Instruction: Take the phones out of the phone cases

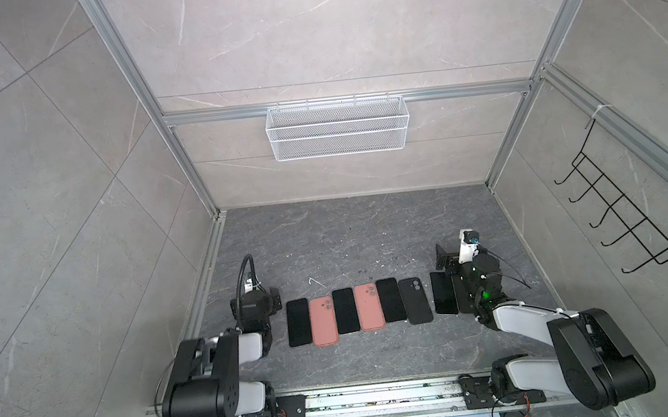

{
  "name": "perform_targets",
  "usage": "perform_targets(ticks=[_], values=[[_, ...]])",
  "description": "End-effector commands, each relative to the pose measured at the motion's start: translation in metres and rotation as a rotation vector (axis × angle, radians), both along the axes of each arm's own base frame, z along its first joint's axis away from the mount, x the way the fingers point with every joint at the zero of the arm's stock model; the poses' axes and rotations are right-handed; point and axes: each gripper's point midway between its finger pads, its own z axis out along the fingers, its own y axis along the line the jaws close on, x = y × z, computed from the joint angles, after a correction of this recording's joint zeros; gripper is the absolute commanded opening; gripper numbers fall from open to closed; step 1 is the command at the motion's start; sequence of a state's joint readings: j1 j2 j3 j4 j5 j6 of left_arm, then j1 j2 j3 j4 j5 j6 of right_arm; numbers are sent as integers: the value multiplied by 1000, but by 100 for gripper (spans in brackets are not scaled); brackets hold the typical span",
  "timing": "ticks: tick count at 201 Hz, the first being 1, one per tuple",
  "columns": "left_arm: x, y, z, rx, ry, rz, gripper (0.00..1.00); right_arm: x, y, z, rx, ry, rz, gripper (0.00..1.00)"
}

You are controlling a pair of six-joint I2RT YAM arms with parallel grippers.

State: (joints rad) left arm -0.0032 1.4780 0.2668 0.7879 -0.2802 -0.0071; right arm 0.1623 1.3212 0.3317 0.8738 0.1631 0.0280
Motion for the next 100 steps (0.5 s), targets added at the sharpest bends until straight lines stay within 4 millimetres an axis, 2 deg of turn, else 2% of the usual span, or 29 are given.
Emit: perform_targets(ticks=[1, 11, 24, 29, 35, 43, 52, 60, 65, 71, 76, 80, 89, 100], values=[[31, -11, 41, -75, -159, -87, 100, 6, 5, 17, -96, -18, 2, 100], [32, -5, 44, -98, -207, -83, 100, -10, 13, 7, -155, 32, 9, 100], [35, -8, 37, -111, -141, -100, 100, -33, 2, -18, -125, 33, -47, 100], [37, -9, 38, -108, -142, -109, 100, -36, -3, -13, -121, -23, -73, 100], [37, -9, 38, -107, -149, -110, 100, -40, 6, -12, -132, -57, -33, 100], [37, -10, 37, -110, -137, -112, 100, -32, 13, -20, -158, -22, 1, 100], [37, -10, 38, -109, -141, -111, 100, -14, 10, -31, -177, 2, -34, 100], [37, -9, 38, -108, -141, -111, 100, -6, -10, -30, -155, -7, -136, 100], [37, -10, 37, -111, -134, -113, 100, -4, -17, -42, -83, 63, -102, 100], [38, -10, 37, -109, -133, -116, 100, 1, -40, -57, 15, 155, -140, 100], [38, -10, 37, -108, -132, -117, 100, 12, -50, -48, 33, 89, -172, 100], [38, -10, 37, -107, -130, -116, 100, 8, -47, -48, 17, 62, -170, 100], [38, -11, 37, -109, -127, -119, 100, 5, -46, -58, 8, 147, -173, 100], [38, -10, 37, -107, -128, -117, 100, 8, -45, -52, -1, 108, -172, 100]])
